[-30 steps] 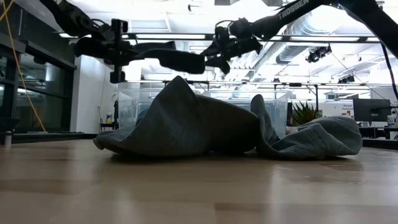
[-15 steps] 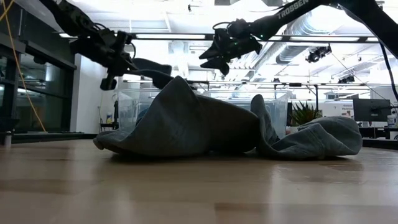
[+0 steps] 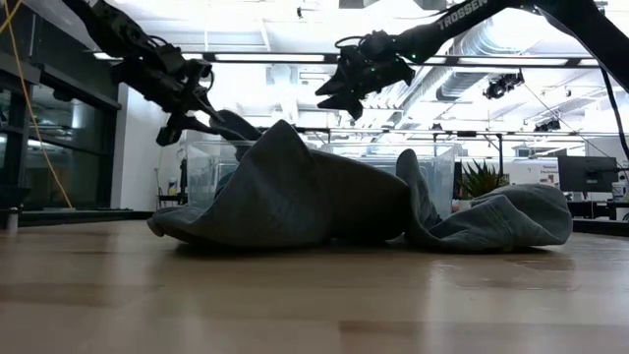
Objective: Pick and place caps into container
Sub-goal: Put the bottom dark blue cap into the left transparent container
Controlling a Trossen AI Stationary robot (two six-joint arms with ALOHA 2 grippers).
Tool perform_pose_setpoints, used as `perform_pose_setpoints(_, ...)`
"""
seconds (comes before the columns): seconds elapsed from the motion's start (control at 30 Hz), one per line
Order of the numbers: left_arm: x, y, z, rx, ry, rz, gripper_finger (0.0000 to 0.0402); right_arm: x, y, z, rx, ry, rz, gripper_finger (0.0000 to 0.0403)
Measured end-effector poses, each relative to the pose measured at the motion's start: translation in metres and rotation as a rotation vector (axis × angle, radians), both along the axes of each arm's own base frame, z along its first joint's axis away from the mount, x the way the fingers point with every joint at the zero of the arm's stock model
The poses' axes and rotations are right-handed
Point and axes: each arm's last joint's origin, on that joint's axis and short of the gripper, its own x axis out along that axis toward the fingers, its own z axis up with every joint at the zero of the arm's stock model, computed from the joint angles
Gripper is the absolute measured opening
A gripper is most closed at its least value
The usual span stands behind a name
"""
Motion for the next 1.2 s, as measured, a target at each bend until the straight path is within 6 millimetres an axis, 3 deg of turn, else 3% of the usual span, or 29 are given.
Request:
perform_pose_setpoints(0.13, 0.001, 0.002, 0.002, 0.022, -0.009, 0.01, 0.0187, 0.0, 0.0, 0.0, -0.006, 0.001, 0.001, 0.02)
perform_pose_setpoints(0.27, 0.001, 0.005, 0.012, 0.054, -0.002, 0.037, 0.0214, 0.0, 0.0, 0.0, -0.01, 0.002, 0.002, 0.02)
perform_pose_setpoints(0.4, 0.002, 0.01, 0.035, 0.163, 0.043, 0.074, 0.0217, 0.0, 0.0, -0.001, -0.009, 0.009, 0.003, 0.02)
perform_pose_setpoints(0.63, -0.006, 0.014, 0.079, 0.405, 0.33, 0.222, 0.0217, -0.001, 0.001, -0.002, -0.019, 0.017, 0.011, 0.02)
perform_pose_setpoints(0.83, -0.006, 0.013, 0.086, 0.448, 0.323, 0.18, 0.0217, 0.001, 0.003, -0.002, -0.063, 0.013, 0.04, 0.02)
perform_pose_setpoints(1.0, -0.006, 0.011, 0.084, 0.481, 0.348, 0.112, 0.0185, 0.008, 0.009, -0.002, -0.097, 0.011, 0.074, 0.02)
perform_pose_setpoints(1.2, 0.012, 0.0, 0.084, 0.582, 0.347, -0.04, 0.01, 0.013, 0.015, -0.002, -0.111, 0.012, 0.09, 0.02)
